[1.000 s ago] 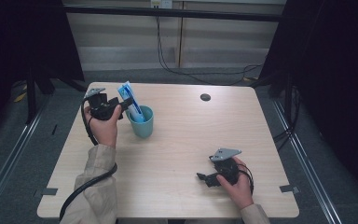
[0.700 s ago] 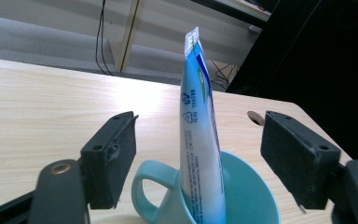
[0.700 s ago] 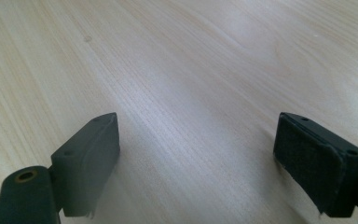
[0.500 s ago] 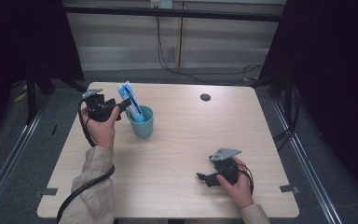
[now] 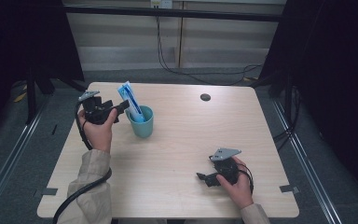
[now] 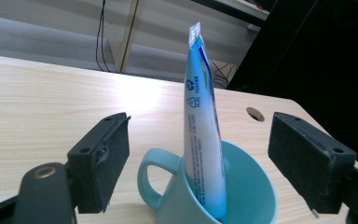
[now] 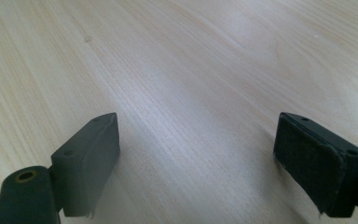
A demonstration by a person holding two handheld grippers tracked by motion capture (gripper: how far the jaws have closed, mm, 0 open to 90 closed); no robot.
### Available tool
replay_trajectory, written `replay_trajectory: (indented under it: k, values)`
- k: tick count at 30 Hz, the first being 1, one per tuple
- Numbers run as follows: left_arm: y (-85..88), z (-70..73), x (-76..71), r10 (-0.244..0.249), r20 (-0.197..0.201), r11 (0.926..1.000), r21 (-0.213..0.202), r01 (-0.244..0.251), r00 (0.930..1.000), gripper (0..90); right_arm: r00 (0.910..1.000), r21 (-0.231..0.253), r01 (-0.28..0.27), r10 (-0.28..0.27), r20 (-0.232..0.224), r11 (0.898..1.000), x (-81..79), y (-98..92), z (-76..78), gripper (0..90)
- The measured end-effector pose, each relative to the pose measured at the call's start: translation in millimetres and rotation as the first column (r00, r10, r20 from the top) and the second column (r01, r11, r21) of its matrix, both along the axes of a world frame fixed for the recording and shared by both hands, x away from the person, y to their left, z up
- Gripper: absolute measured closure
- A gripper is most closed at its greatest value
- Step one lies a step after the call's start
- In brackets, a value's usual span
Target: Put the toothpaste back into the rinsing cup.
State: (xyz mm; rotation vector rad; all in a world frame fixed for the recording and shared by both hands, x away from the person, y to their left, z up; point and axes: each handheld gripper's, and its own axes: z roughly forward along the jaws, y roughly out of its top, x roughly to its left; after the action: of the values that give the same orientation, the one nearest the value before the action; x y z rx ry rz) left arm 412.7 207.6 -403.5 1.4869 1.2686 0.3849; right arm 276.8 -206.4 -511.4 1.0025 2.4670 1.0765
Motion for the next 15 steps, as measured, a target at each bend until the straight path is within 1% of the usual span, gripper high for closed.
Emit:
replay_trajectory:
  k: [2, 3, 5, 6, 8, 10, 11, 15]
  values:
    - [0.3, 0.6, -1.2, -0.006, 0.000, 1.0000, 0.006, 0.006, 1.0000, 19.5, 1.0000, 0.002, -0.002, 0.002, 0.001, 1.000, 0.2, 0.0, -0.1, 13.8]
    - [-0.1, 0.6, -1.9, -0.004, 0.005, 1.0000, 0.000, 0.004, 1.0000, 19.3, 1.0000, 0.002, -0.002, 0.002, 0.001, 1.000, 0.3, 0.0, -0.1, 13.8]
    - [0.5, 0.6, -3.4, -0.016, 0.002, 0.9998, 0.008, 0.016, 0.9999, 18.7, 1.0000, 0.002, -0.002, 0.002, 0.001, 1.000, 0.3, 0.0, -0.1, 13.8]
    - [0.4, 0.4, -4.5, -0.018, 0.003, 0.9998, 0.004, 0.018, 0.9998, 18.4, 1.0000, 0.001, -0.001, 0.001, 0.001, 1.000, 0.3, 0.1, -0.1, 13.8]
    - [0.5, -0.8, -6.5, -0.027, 0.007, 0.9995, 0.016, 0.026, 0.9996, 18.0, 1.0000, 0.001, -0.002, 0.002, 0.001, 1.000, 0.4, 0.1, -0.1, 13.8]
    - [1.0, -2.3, -8.6, -0.034, 0.003, 0.9991, 0.027, 0.034, 0.9994, 17.7, 1.0000, 0.001, -0.002, 0.002, 0.001, 1.000, 0.5, 0.1, -0.1, 13.8]
    - [1.1, -3.2, -9.6, -0.033, 0.000, 0.9992, 0.022, 0.033, 0.9995, 17.6, 1.0000, 0.001, -0.003, 0.003, 0.001, 1.000, 0.6, 0.1, -0.1, 13.8]
    - [2.2, -5.9, -13.0, -0.038, -0.008, 0.9988, 0.030, 0.038, 0.9992, 17.7, 1.0000, 0.003, -0.004, 0.004, 0.000, 1.000, 0.8, 0.1, -0.2, 13.8]
